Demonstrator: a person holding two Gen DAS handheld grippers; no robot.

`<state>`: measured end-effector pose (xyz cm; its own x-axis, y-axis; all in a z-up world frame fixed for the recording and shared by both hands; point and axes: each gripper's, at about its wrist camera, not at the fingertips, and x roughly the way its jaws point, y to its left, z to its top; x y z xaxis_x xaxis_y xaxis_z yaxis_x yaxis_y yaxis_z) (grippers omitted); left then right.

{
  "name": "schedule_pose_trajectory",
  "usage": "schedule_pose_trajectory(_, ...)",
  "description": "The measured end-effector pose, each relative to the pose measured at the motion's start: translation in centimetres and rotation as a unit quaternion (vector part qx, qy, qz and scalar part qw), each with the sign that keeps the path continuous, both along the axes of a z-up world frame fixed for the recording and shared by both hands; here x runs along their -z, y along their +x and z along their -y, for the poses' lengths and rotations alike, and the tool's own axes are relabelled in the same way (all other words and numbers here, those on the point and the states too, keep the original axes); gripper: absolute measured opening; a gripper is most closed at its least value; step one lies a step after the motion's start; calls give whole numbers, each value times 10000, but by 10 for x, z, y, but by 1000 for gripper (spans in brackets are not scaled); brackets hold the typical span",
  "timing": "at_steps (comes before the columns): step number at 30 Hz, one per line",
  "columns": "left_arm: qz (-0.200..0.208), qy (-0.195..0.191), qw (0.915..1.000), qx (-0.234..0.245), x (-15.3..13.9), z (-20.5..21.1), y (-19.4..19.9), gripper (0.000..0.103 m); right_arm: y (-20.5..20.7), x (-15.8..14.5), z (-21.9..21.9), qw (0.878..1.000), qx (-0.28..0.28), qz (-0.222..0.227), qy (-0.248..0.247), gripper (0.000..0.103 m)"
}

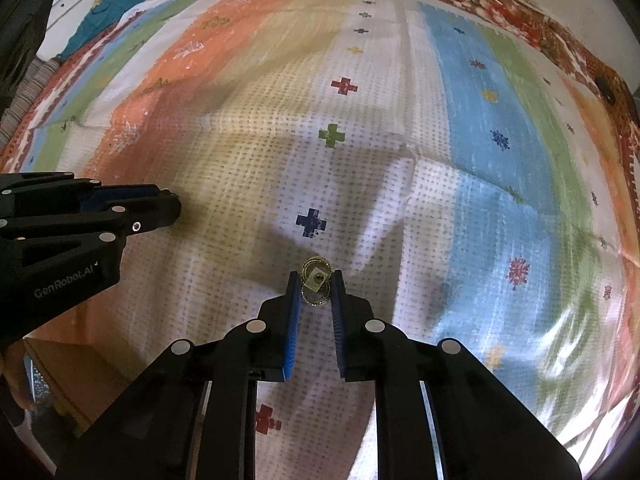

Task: Organize jewelry
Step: 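Close the left tool on the silver ring while the right tool grips the gold ring, then carry both rings over the silver tin with both tools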

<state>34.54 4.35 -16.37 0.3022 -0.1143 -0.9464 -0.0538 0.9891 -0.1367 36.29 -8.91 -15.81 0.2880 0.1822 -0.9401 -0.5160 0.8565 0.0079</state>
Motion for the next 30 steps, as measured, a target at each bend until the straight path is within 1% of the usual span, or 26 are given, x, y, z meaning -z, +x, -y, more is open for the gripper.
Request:
schedule_pose_trajectory(3, 55, -9, 10000, -27, -8, -1, -4, 18, -8, -9, 0, 10000, -54, 72, 32, 16)
schedule_pose_trajectory(7, 150, 201, 9997, -1, -21, -1, -12, 18, -18, -24, -3, 9995, -175, 246, 22, 16)
schedule_pose_trajectory(13, 255, 175, 9995, -80, -40, -3, -22, 18, -28, -44, -3, 9989, -217, 392, 168, 16)
schedule_pose_trajectory(23, 424, 312, 9986, -77, -69, 5, -51, 18, -52, -64, -1, 9975, -258, 577, 323, 16)
schedule_pose_trajectory(30, 529, 197, 9982, -202, -81, 1, -76, 18, -69, -80, 0, 9960, -287, 728, 429, 16)
